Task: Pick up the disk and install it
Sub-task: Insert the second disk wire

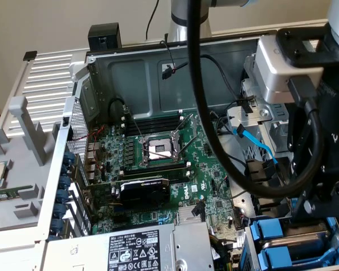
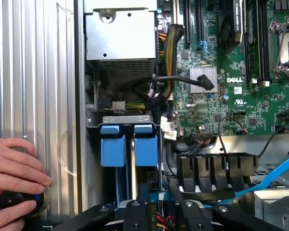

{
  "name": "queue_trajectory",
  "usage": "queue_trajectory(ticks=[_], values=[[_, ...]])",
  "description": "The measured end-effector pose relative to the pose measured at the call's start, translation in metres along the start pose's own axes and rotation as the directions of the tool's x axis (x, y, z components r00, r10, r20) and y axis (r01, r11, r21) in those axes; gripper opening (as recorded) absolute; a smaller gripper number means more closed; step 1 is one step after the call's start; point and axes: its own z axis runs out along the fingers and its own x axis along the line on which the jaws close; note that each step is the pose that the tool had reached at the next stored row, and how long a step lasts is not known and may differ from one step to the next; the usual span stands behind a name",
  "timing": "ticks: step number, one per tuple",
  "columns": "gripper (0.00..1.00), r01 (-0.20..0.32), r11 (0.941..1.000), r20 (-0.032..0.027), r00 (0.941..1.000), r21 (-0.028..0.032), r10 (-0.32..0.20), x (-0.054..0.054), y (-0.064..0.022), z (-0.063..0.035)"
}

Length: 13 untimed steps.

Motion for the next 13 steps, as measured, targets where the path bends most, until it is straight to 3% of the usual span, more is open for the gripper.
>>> queue_trajectory(ticks=[4,13], values=[[0.31,0.0,1.0,0.0001,1.0,0.0,0.0,0.0,0.0001,-0.0055],[0.31,0.0,1.0,0.0001,1.0,0.0,0.0,0.0,0.0001,-0.0055]])
